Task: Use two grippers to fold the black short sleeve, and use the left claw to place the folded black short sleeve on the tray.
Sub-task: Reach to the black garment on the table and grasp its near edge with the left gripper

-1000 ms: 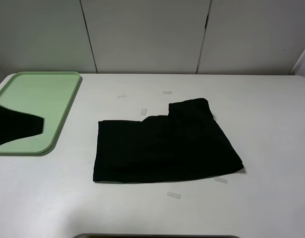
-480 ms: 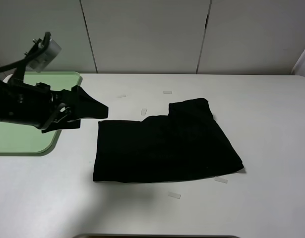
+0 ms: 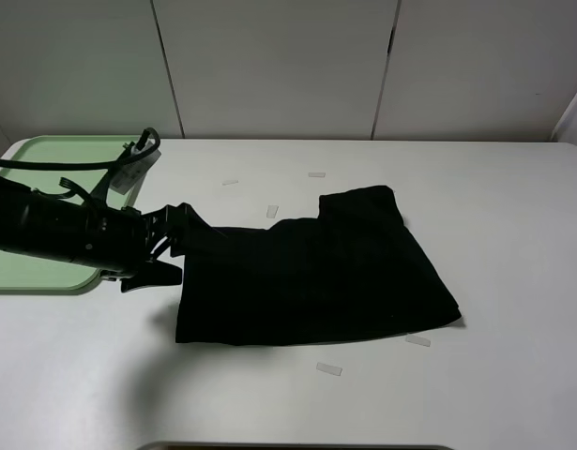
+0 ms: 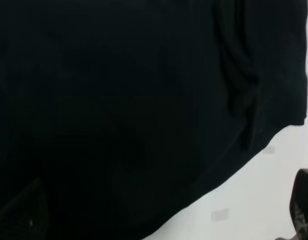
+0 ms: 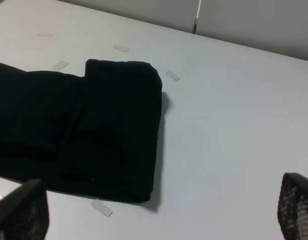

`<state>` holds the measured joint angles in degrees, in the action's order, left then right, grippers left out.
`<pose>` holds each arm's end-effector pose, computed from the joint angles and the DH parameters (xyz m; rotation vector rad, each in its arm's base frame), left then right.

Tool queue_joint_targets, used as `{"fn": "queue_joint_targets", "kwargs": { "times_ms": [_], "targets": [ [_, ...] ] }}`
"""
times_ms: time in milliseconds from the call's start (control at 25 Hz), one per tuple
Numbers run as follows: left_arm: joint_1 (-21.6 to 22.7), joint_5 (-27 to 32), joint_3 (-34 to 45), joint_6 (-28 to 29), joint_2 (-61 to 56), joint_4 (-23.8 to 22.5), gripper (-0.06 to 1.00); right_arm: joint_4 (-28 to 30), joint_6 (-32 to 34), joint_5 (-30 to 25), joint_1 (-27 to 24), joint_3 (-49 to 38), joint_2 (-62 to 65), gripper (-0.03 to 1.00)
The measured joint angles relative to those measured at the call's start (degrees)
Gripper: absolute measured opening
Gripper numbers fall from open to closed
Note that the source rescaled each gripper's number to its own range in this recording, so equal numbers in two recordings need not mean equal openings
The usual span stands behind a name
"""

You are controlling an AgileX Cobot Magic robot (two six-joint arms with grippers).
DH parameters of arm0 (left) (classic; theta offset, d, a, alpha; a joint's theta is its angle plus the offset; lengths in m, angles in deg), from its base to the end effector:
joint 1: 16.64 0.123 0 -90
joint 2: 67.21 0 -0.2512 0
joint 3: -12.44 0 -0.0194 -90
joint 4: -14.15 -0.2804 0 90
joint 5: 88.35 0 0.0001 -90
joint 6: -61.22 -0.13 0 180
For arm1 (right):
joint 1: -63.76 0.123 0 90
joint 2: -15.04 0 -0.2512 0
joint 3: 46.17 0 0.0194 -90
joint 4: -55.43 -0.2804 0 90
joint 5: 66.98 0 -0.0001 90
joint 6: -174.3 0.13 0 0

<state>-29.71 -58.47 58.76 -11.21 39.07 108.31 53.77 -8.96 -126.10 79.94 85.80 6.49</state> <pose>0.2510 -0.1247 0.0262 -0.0280 2.6733 -0.8916 0.0875 0.0287 0.2745 -0.3424 1.9943 0.1775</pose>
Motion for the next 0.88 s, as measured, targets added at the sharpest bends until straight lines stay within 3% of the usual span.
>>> {"fn": "queue_joint_targets", "kwargs": {
  "times_ms": [80,320,440,680,880],
  "targets": [
    [1.32,0.01,0.0,3.0,0.0,-3.45,0.96,0.0,0.0,0.0,0.0,0.0,0.0,1.0],
    [5.96,-0.81,0.0,17.4,0.0,-20.45,0.96,0.0,0.0,0.0,0.0,0.0,0.0,1.0],
    [6.93,-3.31,0.0,20.46,0.0,-25.27,0.96,0.0,0.0,0.0,0.0,0.0,0.0,1.0],
    [7.32,-8.28,-0.29,20.19,0.0,-26.79,0.95,0.0,0.0,0.0,0.0,0.0,0.0,1.0],
    [7.03,-7.29,-0.66,16.07,0.0,-22.42,0.93,0.0,0.0,0.0,0.0,0.0,0.0,1.0]
  ]
}}
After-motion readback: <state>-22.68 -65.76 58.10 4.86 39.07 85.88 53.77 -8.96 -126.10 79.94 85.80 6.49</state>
